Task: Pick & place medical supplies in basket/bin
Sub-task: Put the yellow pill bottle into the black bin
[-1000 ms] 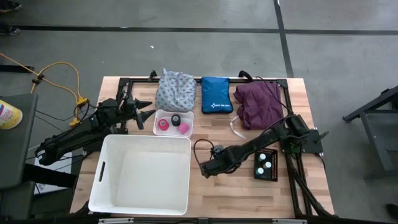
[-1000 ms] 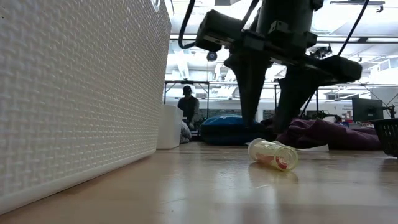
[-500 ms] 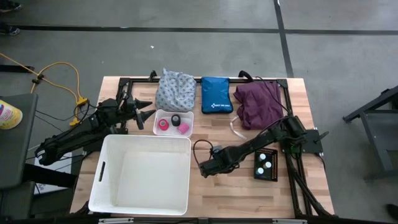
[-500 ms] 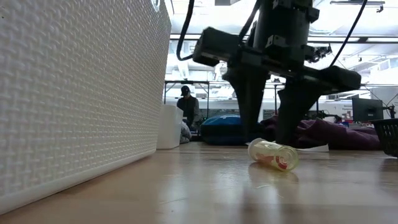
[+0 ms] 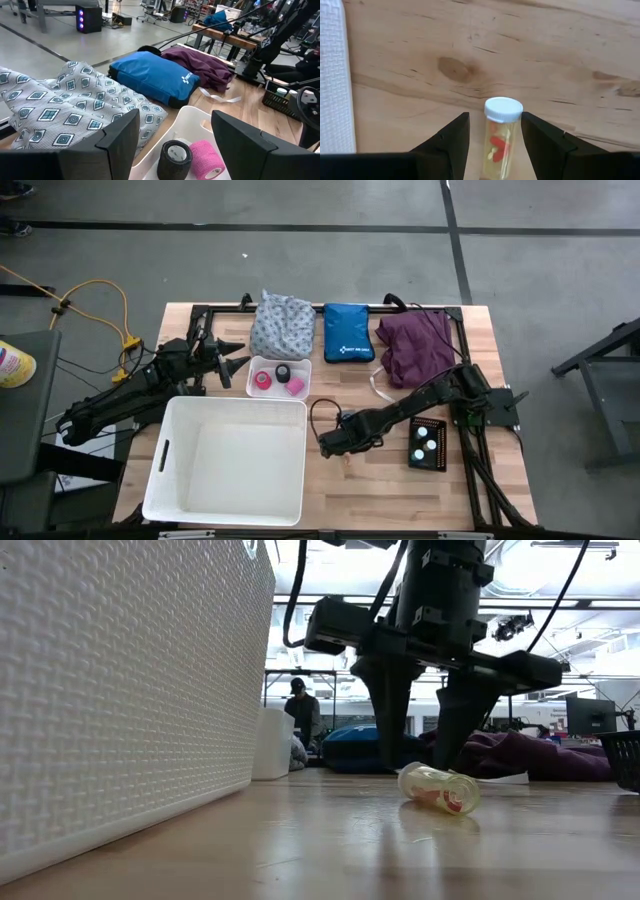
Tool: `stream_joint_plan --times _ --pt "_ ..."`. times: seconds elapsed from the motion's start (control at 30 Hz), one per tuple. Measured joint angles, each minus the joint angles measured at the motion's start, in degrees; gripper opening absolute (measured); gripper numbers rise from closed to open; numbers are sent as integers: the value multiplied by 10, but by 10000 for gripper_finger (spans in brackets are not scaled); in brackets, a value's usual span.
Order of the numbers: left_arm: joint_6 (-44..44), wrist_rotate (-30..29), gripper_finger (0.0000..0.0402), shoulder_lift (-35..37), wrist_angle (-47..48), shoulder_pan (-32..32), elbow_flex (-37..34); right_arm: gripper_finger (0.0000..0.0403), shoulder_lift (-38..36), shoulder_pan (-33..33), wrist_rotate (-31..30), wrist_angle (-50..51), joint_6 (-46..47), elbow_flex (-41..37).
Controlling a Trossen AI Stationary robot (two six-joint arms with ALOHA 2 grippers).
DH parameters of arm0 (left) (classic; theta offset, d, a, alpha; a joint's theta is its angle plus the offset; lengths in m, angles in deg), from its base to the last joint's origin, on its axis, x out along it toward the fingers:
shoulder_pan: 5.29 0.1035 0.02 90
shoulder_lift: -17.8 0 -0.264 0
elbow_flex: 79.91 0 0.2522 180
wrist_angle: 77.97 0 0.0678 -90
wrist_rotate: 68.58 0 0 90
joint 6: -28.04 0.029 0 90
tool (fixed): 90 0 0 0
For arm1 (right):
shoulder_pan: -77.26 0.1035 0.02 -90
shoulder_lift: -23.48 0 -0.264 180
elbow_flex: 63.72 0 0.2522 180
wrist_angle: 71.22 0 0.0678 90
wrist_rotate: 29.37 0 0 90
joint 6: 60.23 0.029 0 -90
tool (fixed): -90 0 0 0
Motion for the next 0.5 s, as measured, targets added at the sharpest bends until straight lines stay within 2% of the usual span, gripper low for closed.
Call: stream_joint_plan --times 0.5 --pt "0 0 240 0 0 0 0 166 27 -3 27 -11 -11 0"
